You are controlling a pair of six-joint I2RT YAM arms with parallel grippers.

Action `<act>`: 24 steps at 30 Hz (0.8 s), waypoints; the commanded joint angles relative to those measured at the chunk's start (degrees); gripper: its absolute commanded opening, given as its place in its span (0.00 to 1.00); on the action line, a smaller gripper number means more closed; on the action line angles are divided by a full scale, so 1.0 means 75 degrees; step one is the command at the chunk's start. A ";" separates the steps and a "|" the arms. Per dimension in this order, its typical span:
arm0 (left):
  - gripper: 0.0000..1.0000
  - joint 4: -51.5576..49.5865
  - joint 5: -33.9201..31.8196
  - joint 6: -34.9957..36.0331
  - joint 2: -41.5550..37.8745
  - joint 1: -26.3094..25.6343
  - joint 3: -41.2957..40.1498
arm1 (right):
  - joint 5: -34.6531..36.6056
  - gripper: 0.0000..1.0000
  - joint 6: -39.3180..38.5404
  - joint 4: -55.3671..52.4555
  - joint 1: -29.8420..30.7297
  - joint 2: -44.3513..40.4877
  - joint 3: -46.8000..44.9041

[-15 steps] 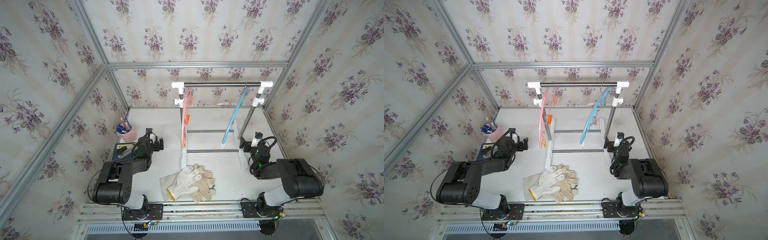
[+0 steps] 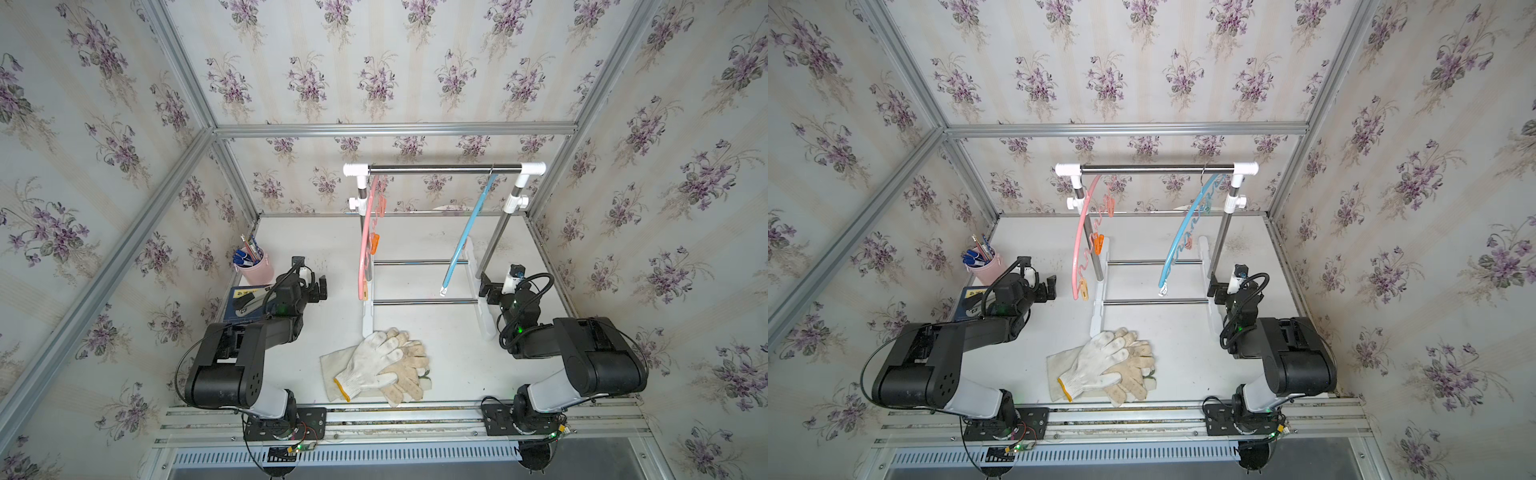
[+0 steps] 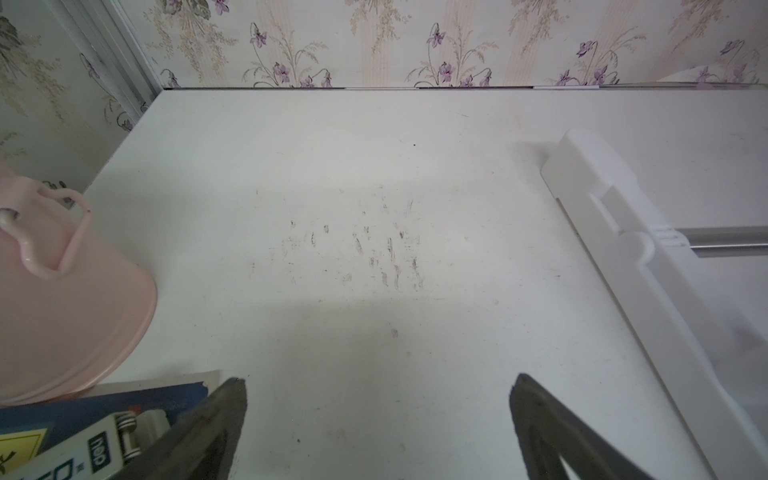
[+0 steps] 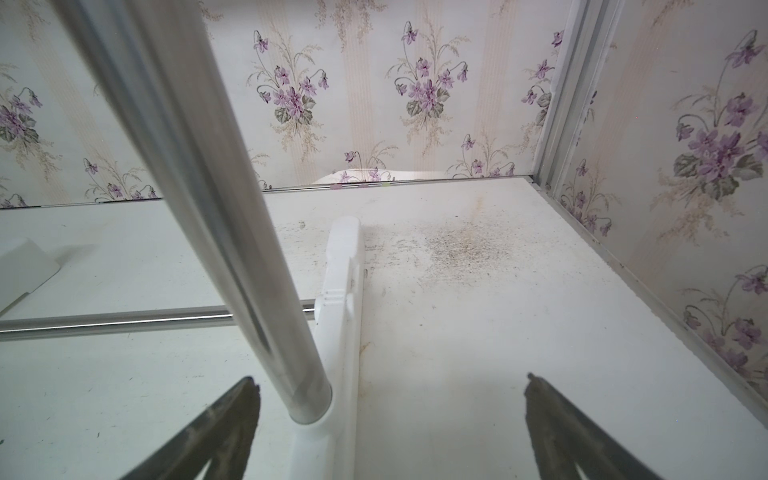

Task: Clip the gloves onto a hanger to dry
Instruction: Pick up the glove from the center of the board.

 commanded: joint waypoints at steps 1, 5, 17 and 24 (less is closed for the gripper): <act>1.00 0.0138 -0.0019 0.0012 -0.0020 0.0001 0.0042 | 0.0056 1.00 0.0028 0.0204 0.0011 -0.0018 -0.0005; 1.00 0.0143 -0.0022 0.0013 -0.0021 -0.0002 0.0033 | 0.0056 1.00 0.0028 0.0215 0.0014 -0.0019 -0.0015; 1.00 -0.0774 -0.0449 -0.0105 -0.0462 -0.0027 0.0370 | 0.0613 1.00 0.0452 -0.2628 0.0009 -0.1347 0.0980; 1.00 -0.3819 -0.0991 -0.2123 -0.3705 -0.0010 0.1248 | 0.1529 0.93 0.5291 -0.9522 -0.0298 -0.1662 0.3869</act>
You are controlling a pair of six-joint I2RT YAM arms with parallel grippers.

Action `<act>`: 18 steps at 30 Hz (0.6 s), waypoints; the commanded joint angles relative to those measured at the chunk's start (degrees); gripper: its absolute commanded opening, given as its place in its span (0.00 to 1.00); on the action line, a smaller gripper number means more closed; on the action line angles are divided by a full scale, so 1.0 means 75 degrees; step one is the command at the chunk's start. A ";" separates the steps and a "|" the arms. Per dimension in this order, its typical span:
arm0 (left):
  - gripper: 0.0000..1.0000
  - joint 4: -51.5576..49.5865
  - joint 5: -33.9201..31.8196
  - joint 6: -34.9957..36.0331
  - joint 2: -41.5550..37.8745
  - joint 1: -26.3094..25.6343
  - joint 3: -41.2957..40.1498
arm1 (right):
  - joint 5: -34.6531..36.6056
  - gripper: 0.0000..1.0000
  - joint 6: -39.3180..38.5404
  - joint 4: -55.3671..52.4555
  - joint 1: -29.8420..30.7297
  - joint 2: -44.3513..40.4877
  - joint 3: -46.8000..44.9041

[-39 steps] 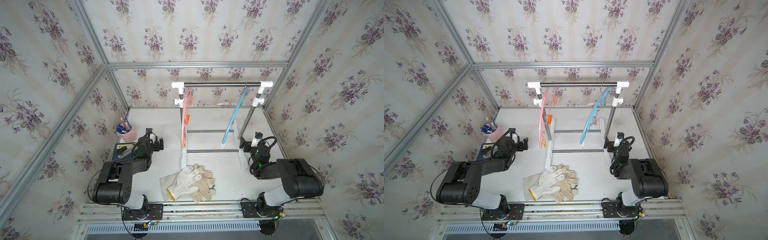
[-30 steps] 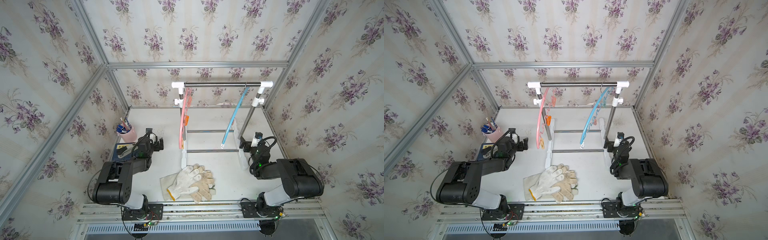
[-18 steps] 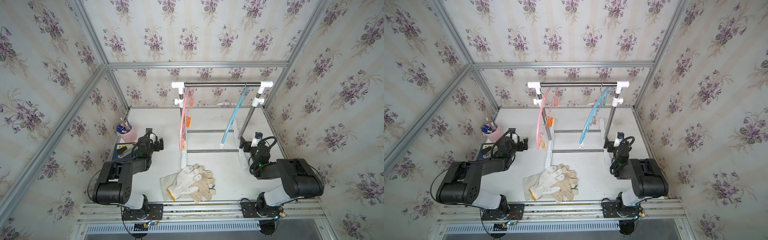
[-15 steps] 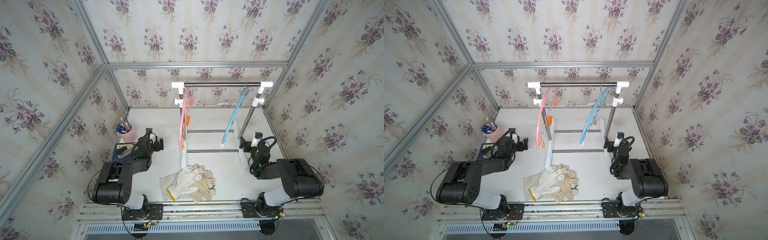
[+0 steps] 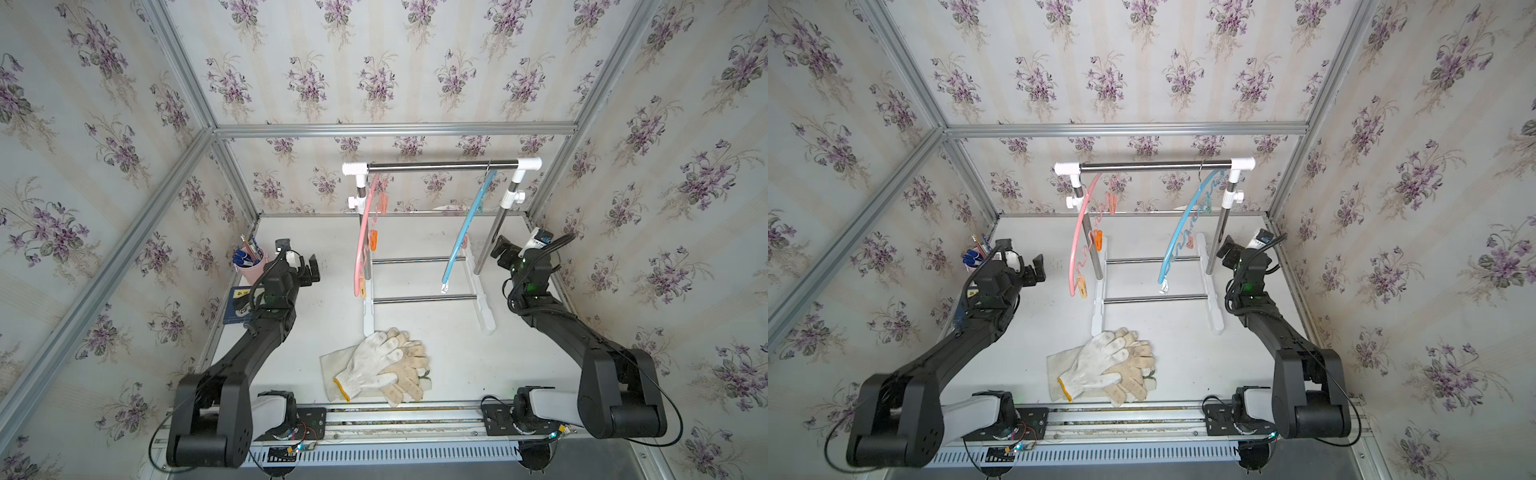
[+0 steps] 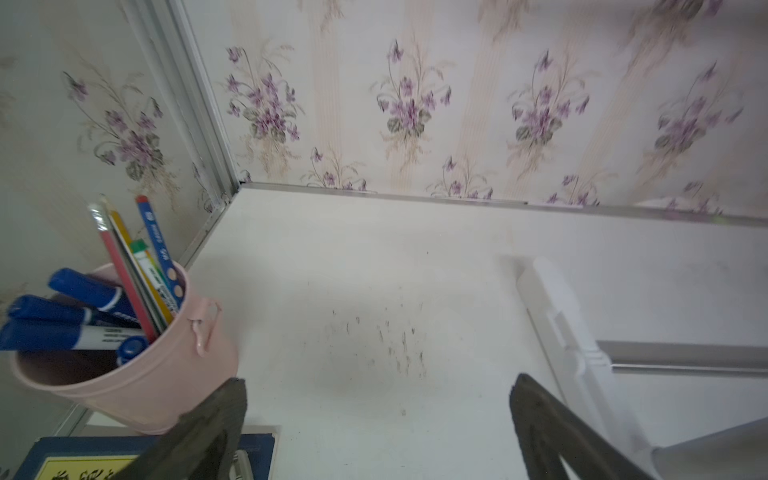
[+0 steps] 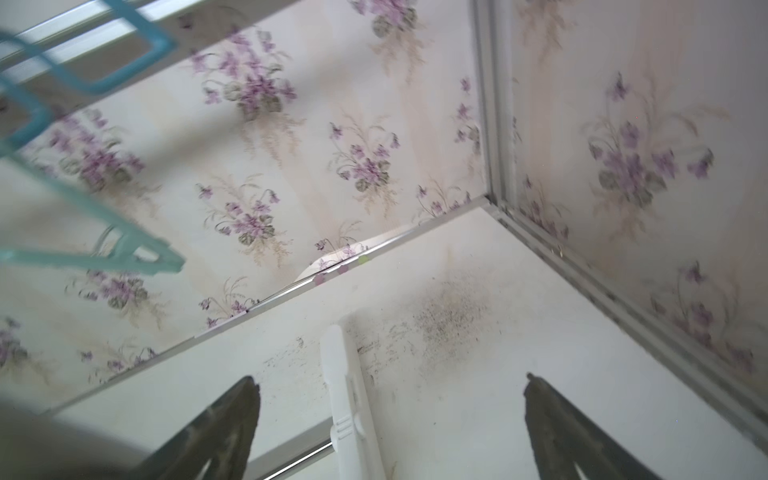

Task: Clip the gloves onto a hanger to dry
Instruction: Pick up the glove from the center of the board.

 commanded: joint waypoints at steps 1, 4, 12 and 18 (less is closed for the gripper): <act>1.00 -0.2078 -0.0670 -0.2377 -0.1252 0.0004 0.0294 | -0.0319 0.88 0.1991 -0.3211 -0.0147 -0.0180 0.0089; 1.00 -0.4445 -0.1623 -0.5202 -0.1951 0.0065 0.0543 | -0.0905 0.84 0.1929 -0.2918 -0.0018 -0.1330 -0.0679; 1.00 -0.6888 0.0878 -0.4179 -0.3414 -0.0003 0.1081 | -0.0680 0.84 0.1020 -0.5359 0.2649 -0.3596 -0.0290; 1.00 -0.8836 0.1144 -0.4114 -0.5081 -0.0072 0.1409 | 0.0326 0.79 0.1274 -0.6832 0.5978 -0.4209 -0.0430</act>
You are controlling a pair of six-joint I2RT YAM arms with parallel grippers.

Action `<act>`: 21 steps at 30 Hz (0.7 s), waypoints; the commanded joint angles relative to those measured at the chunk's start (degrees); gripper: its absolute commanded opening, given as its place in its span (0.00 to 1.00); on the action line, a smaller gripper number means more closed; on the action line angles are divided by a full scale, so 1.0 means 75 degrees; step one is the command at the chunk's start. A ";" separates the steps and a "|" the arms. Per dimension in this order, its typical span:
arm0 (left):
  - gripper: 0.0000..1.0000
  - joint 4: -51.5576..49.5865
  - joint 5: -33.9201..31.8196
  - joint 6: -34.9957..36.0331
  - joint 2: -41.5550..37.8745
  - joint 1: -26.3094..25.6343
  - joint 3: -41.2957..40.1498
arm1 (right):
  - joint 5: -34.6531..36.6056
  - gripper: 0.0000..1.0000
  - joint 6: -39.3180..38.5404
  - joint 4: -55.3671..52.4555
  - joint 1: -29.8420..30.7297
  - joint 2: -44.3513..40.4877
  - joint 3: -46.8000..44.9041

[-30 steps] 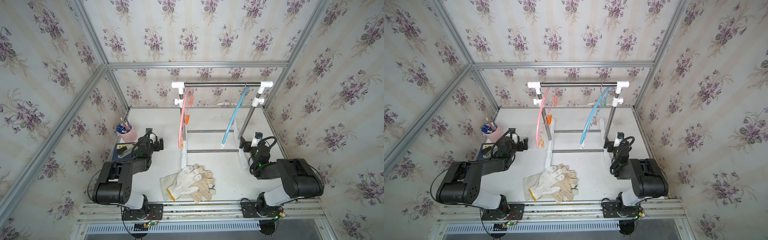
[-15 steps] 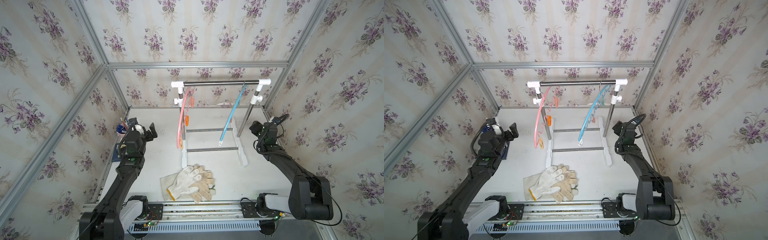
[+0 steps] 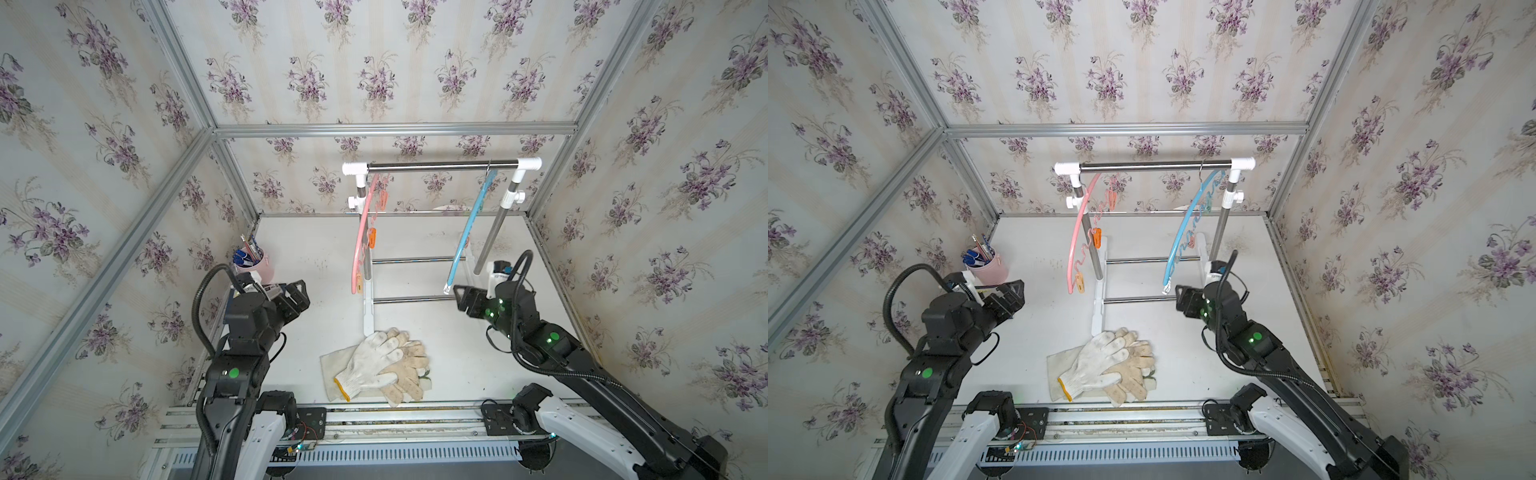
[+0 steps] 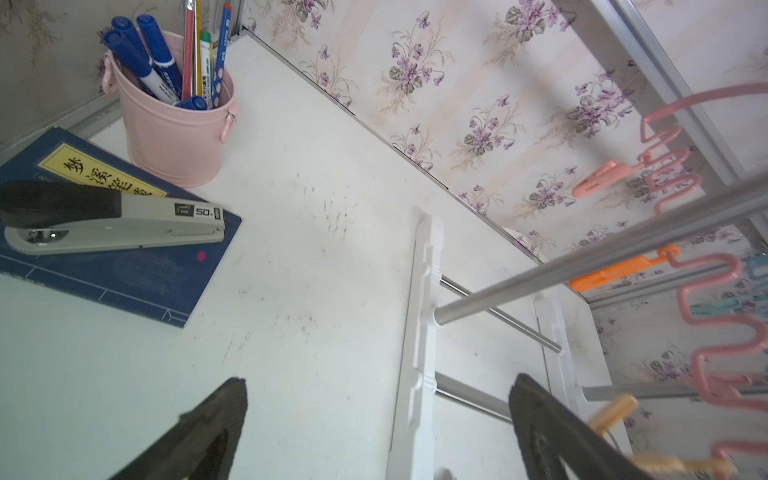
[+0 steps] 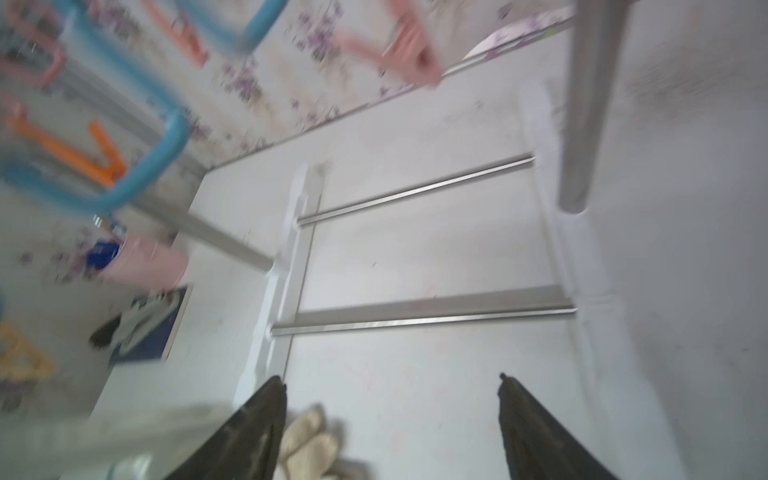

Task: Clip the gloves onto a hanger to dry
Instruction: Pick up the glove from the center of the board.

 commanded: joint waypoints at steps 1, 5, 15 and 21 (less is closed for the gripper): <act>1.00 -0.1670 0.0097 -0.0104 -0.0474 -0.0028 0.0281 | 0.0924 0.79 0.0192 -0.1305 0.1352 -0.0282 -0.0121; 1.00 -0.2450 -0.0300 -0.0492 -0.0962 -0.0028 0.0514 | 0.0799 0.74 0.0231 -0.1107 0.3115 -0.0388 -0.0244; 1.00 -0.4221 -0.1048 -0.0961 -0.1451 -0.0027 0.1568 | 0.1065 0.70 -0.1390 -0.0515 0.5762 0.1689 0.0379; 1.00 -0.4887 -0.1322 -0.0968 -0.1688 -0.0028 0.1930 | 0.0207 0.69 -0.3188 -0.0014 0.5930 0.3000 0.1308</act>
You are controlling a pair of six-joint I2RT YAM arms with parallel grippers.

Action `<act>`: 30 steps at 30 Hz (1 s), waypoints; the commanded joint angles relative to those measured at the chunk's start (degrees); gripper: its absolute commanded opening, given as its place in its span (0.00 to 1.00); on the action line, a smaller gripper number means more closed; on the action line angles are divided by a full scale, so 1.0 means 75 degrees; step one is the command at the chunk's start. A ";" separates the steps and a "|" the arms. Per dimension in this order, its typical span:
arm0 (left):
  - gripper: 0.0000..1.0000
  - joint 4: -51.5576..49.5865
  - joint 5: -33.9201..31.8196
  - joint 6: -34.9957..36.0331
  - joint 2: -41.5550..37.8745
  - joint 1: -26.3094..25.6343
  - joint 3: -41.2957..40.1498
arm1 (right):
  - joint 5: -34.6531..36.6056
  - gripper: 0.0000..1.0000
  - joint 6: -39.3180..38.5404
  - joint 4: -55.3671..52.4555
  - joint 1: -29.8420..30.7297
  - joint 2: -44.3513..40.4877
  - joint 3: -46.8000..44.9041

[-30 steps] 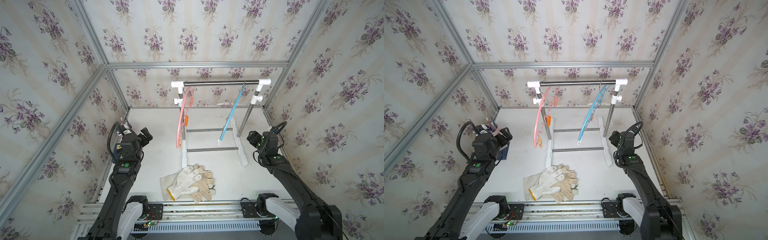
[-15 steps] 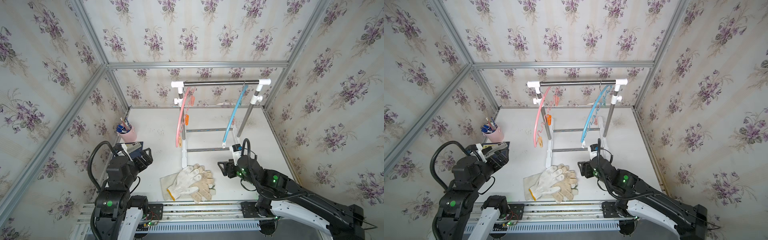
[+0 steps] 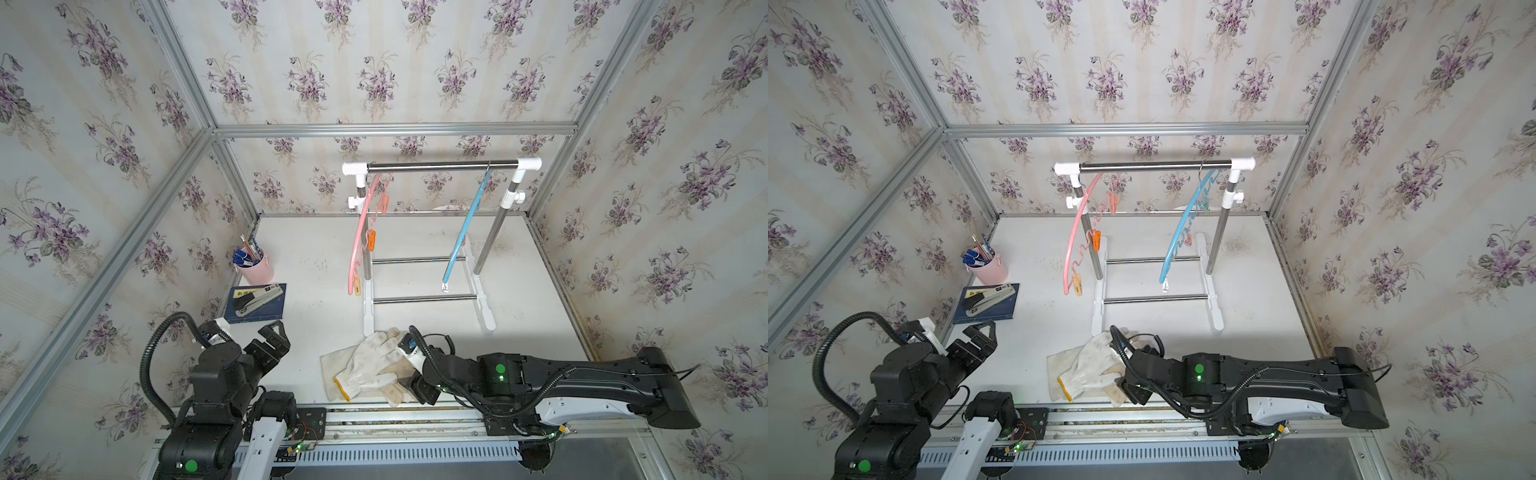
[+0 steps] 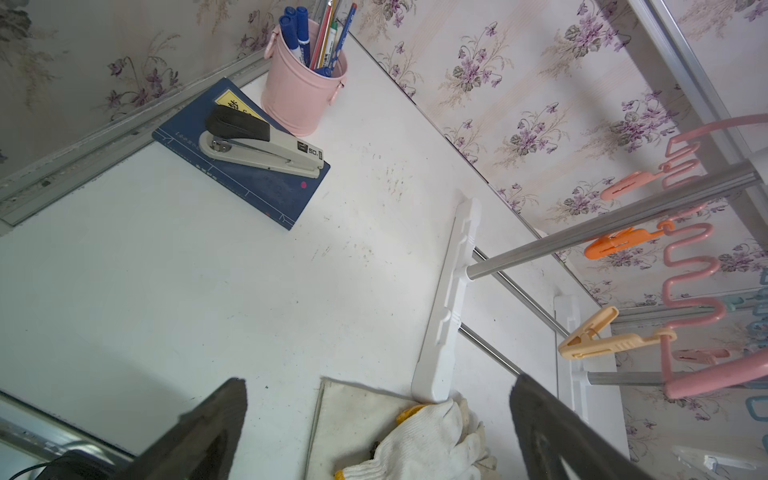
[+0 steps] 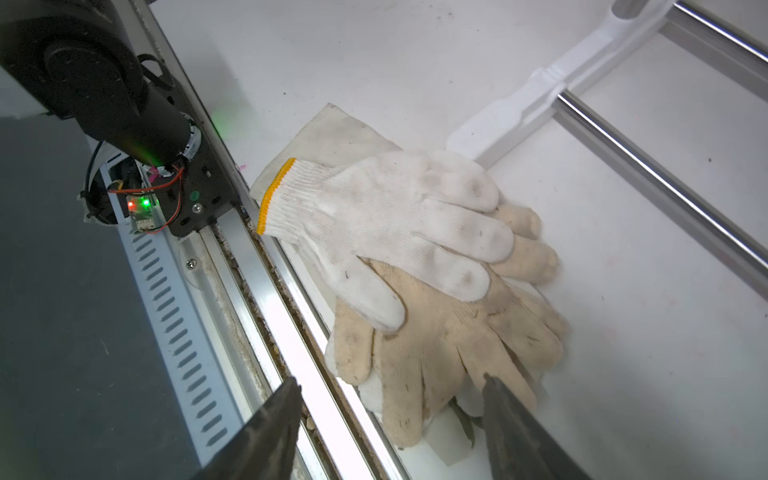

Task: Clip the gloves onto a hanger to dry
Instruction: Pick up the glove from the center of the board.

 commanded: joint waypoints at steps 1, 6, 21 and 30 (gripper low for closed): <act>1.00 -0.0650 -0.0313 -0.0136 -0.0096 0.0001 0.0103 | -0.0482 0.67 -0.1389 0.0420 0.0064 0.0678 0.0542; 1.00 -0.1004 -0.0300 -0.0437 -0.0293 0.0001 0.0100 | -0.1037 0.45 -0.2373 -0.0048 0.0286 0.2797 0.1934; 1.00 -0.1892 -0.0691 -0.0482 -0.0858 0.0001 0.0407 | 0.0078 0.54 -0.3859 0.1160 0.0905 0.4978 0.2417; 1.00 -0.1667 -0.0592 -0.0549 -0.0890 0.0001 0.0203 | 0.0759 0.57 -0.4420 0.1685 0.0894 0.5294 0.2498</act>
